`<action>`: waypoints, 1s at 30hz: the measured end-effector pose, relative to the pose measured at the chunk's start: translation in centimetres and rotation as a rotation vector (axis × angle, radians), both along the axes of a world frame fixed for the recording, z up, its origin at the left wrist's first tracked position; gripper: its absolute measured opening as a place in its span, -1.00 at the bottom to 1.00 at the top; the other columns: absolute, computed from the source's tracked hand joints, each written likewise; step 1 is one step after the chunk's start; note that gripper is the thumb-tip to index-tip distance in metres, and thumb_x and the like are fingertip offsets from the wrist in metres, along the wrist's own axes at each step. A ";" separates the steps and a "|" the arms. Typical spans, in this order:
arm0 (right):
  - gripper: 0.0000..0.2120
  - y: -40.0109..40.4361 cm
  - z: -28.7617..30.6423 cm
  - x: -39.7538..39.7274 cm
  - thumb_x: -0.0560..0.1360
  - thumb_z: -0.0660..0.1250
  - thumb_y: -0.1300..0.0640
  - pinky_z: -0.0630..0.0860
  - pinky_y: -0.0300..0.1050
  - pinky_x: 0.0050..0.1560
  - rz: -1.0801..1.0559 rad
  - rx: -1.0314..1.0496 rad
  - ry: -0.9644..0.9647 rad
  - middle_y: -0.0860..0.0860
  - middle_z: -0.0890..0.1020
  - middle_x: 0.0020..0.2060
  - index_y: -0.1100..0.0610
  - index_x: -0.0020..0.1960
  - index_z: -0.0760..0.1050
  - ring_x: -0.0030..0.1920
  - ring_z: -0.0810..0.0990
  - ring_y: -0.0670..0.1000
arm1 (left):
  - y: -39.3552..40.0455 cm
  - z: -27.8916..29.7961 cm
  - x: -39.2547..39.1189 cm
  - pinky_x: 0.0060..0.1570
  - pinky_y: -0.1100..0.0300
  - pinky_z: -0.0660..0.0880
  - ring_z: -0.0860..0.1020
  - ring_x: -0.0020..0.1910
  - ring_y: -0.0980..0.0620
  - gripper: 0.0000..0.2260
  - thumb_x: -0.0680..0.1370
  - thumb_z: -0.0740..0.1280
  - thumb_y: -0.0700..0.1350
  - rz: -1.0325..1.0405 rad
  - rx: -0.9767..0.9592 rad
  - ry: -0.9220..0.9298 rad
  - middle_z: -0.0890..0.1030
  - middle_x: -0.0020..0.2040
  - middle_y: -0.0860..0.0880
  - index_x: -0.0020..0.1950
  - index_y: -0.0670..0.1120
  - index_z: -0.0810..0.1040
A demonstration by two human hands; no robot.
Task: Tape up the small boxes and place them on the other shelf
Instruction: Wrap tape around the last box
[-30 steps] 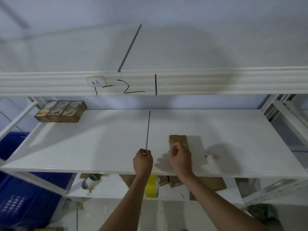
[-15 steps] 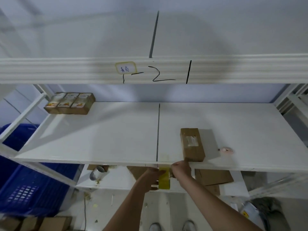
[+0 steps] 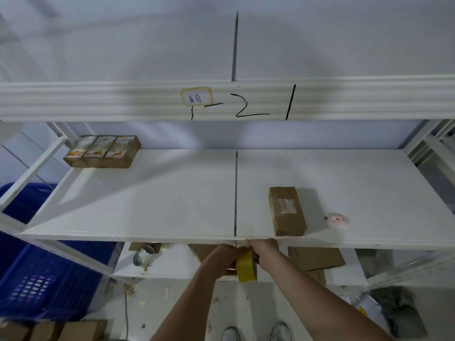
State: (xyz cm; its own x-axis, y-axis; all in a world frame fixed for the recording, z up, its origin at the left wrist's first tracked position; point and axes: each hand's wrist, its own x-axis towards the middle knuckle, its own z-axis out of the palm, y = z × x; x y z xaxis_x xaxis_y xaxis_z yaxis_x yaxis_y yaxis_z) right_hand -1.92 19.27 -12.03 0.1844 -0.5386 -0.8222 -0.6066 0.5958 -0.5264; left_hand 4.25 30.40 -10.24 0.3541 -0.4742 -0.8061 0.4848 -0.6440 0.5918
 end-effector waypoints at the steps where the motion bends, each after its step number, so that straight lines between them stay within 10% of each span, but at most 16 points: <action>1: -0.70 -0.1 0.0 0.2 0.36 0.55 0.27 0.64 0.09 0.09 -0.022 0.036 -0.014 0.17 0.65 0.00 0.26 0.04 0.56 0.01 0.63 0.18 | 0.1 0.2 0.2 0.10 -0.06 0.62 0.69 0.03 -0.12 -0.63 0.52 0.47 0.05 0.010 -0.023 0.011 0.70 0.06 -0.16 0.20 -0.16 0.57; 10: -0.74 -0.4 3.0 1.9 0.41 0.55 0.20 0.43 -0.08 -0.35 0.024 0.134 0.046 0.18 0.66 -0.02 0.26 0.02 0.57 0.02 0.64 0.17 | -1.1 2.2 1.7 0.12 -0.04 0.61 0.68 0.00 -0.13 -0.70 0.48 0.53 -0.03 0.099 0.025 0.090 0.69 0.02 -0.17 0.07 -0.18 0.58; 16: -0.77 -0.9 2.5 2.7 0.38 0.54 0.25 0.63 0.15 0.06 0.026 0.111 0.070 0.20 0.65 -0.10 0.30 -0.03 0.59 -0.01 0.65 0.20 | -1.6 2.7 2.1 0.10 -0.01 0.61 0.67 -0.02 -0.13 -0.65 0.47 0.54 0.01 0.130 0.045 0.088 0.68 0.01 -0.17 0.05 -0.20 0.55; 30: -0.81 0.0 5.7 2.8 0.45 0.51 0.22 0.51 -0.11 -0.15 0.099 -0.149 0.029 0.09 0.53 -0.26 0.26 -0.09 0.51 -0.12 0.56 0.12 | -0.8 2.9 2.3 -0.01 -0.09 0.62 0.66 0.02 -0.19 -0.57 0.49 0.52 -0.04 0.258 -0.061 0.238 0.67 0.08 -0.22 0.24 -0.24 0.54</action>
State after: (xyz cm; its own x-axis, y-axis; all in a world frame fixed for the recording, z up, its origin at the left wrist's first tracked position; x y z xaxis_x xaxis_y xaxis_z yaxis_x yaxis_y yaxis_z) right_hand 0.88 19.24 -6.34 0.2196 -0.6352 -0.7405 -0.6748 0.4493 -0.5855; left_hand 6.51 29.60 -7.31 0.2742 -0.4436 -0.8532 0.7558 -0.4492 0.4765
